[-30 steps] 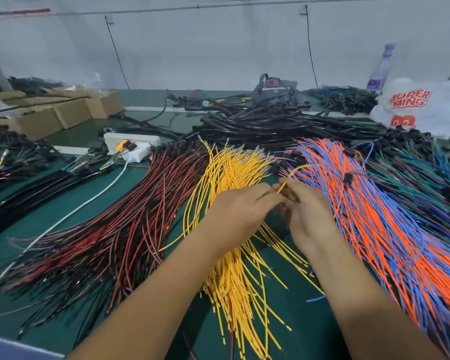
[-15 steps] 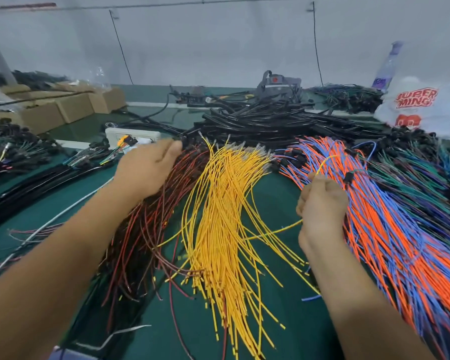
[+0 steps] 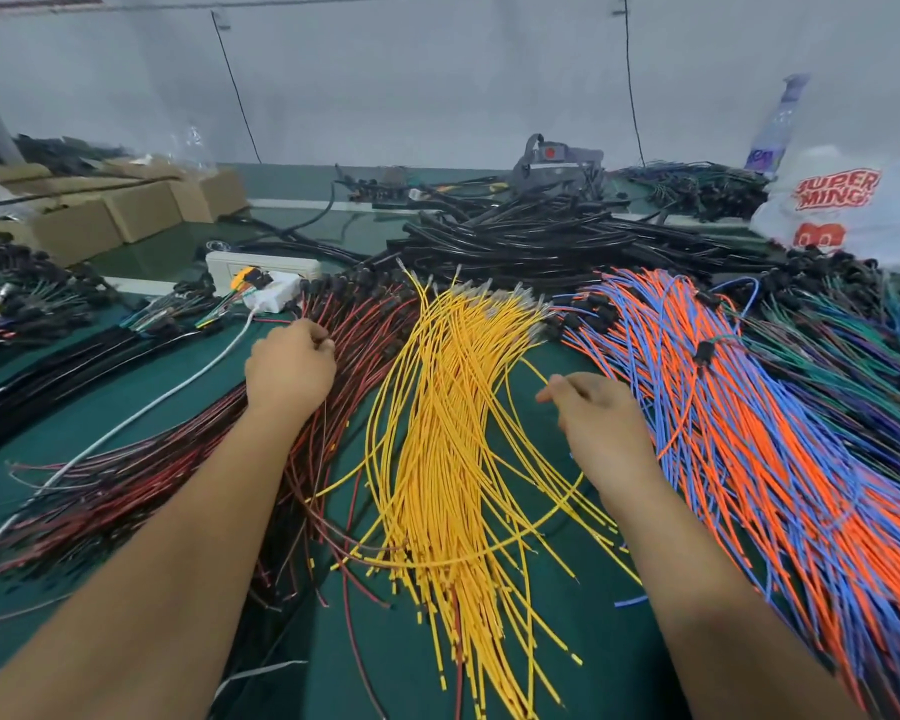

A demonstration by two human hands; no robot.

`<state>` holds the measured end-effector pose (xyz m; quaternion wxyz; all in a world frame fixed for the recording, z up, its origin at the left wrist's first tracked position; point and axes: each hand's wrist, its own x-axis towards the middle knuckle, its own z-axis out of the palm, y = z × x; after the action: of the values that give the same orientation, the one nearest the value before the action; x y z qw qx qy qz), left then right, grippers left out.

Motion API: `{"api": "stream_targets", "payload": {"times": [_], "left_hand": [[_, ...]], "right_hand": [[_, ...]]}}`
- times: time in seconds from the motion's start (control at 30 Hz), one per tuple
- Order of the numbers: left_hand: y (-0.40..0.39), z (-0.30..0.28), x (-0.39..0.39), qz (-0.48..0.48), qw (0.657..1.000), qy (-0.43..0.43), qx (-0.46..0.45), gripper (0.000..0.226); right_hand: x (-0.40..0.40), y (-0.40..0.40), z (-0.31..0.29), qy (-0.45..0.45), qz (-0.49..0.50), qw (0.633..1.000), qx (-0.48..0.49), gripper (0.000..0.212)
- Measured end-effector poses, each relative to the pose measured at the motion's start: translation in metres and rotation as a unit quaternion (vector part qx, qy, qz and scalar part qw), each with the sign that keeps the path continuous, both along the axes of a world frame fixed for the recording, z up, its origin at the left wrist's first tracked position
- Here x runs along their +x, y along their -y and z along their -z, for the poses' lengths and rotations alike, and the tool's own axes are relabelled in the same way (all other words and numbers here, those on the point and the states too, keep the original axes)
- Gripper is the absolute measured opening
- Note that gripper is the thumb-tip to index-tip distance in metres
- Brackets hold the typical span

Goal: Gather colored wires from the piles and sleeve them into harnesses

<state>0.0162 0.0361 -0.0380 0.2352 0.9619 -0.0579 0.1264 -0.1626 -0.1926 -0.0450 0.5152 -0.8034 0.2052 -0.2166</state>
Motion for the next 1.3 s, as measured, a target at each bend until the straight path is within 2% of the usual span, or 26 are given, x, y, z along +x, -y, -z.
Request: {"api": "stream_targets", "payload": {"times": [0.2, 0.37, 0.47, 0.53, 0.6, 0.67, 0.7, 0.73, 0.77, 0.8, 0.87, 0.9, 0.93, 0.97, 1.03, 1.07, 1.2, 1.3], "left_hand": [[-0.001, 0.0, -0.007, -0.017, 0.996, 0.032, -0.078, 0.014], [-0.001, -0.009, -0.021, -0.055, 0.964, 0.122, -0.228, 0.007], [0.007, -0.014, -0.034, -0.025, 0.965, 0.143, -0.22, 0.011], [0.018, -0.022, -0.043, 0.004, 0.983, 0.092, -0.161, 0.008], [0.039, -0.037, -0.05, 0.053, 0.995, 0.01, -0.083, 0.02], [0.067, -0.052, -0.061, 0.117, 0.986, -0.067, -0.099, 0.024], [0.081, -0.057, -0.067, 0.137, 0.972, -0.107, -0.157, 0.022], [0.094, -0.061, -0.071, 0.142, 0.944, -0.16, -0.25, 0.02], [0.104, -0.063, -0.076, 0.137, 0.894, -0.226, -0.362, 0.018], [0.113, -0.062, -0.08, 0.135, 0.818, -0.295, -0.475, 0.02], [0.128, -0.054, -0.089, 0.125, 0.616, -0.4, -0.667, 0.027], [0.136, -0.046, -0.094, 0.113, 0.554, -0.423, -0.708, 0.029], [0.143, -0.037, -0.099, 0.109, 0.536, -0.43, -0.718, 0.03], [0.15, -0.028, -0.105, 0.12, 0.561, -0.421, -0.703, 0.03], [0.158, -0.012, -0.116, 0.158, 0.651, -0.371, -0.643, 0.028], [0.159, -0.006, -0.117, 0.175, 0.678, -0.348, -0.624, 0.027], [0.151, 0.002, -0.116, 0.215, 0.718, -0.321, -0.579, 0.022], [0.15, -0.001, -0.12, 0.228, 0.74, -0.316, -0.548, 0.025]], "right_hand": [[-0.002, -0.001, 0.001, 0.001, -0.003, 1.0, -0.007, 0.025], [-0.004, -0.003, -0.002, -0.003, -0.014, 1.0, -0.002, 0.022], [-0.003, -0.003, -0.001, 0.001, -0.017, 1.0, 0.007, 0.017], [-0.001, -0.002, 0.001, 0.006, -0.013, 1.0, 0.017, 0.015], [0.0, -0.001, 0.004, 0.025, -0.007, 0.998, 0.054, 0.013], [0.001, -0.001, 0.006, 0.053, 0.009, 0.994, 0.091, 0.014], [0.002, 0.0, 0.006, 0.066, 0.022, 0.993, 0.099, 0.015], [0.002, 0.0, 0.005, 0.081, 0.033, 0.99, 0.109, 0.016], [0.003, 0.0, 0.004, 0.095, 0.04, 0.987, 0.12, 0.017], [0.003, 0.0, 0.004, 0.104, 0.045, 0.985, 0.127, 0.017], [0.004, 0.0, 0.005, 0.113, 0.047, 0.985, 0.12, 0.018], [0.005, 0.0, 0.006, 0.114, 0.048, 0.986, 0.112, 0.018], [0.006, 0.0, 0.006, 0.113, 0.046, 0.987, 0.103, 0.018], [0.006, -0.001, 0.007, 0.111, 0.041, 0.988, 0.095, 0.019], [0.007, -0.001, 0.01, 0.103, 0.026, 0.992, 0.073, 0.018], [0.008, -0.001, 0.012, 0.098, 0.021, 0.993, 0.06, 0.018], [0.008, -0.003, 0.013, 0.1, 0.027, 0.994, 0.04, 0.02], [0.007, -0.005, 0.011, 0.09, 0.026, 0.996, 0.003, 0.011]]}}
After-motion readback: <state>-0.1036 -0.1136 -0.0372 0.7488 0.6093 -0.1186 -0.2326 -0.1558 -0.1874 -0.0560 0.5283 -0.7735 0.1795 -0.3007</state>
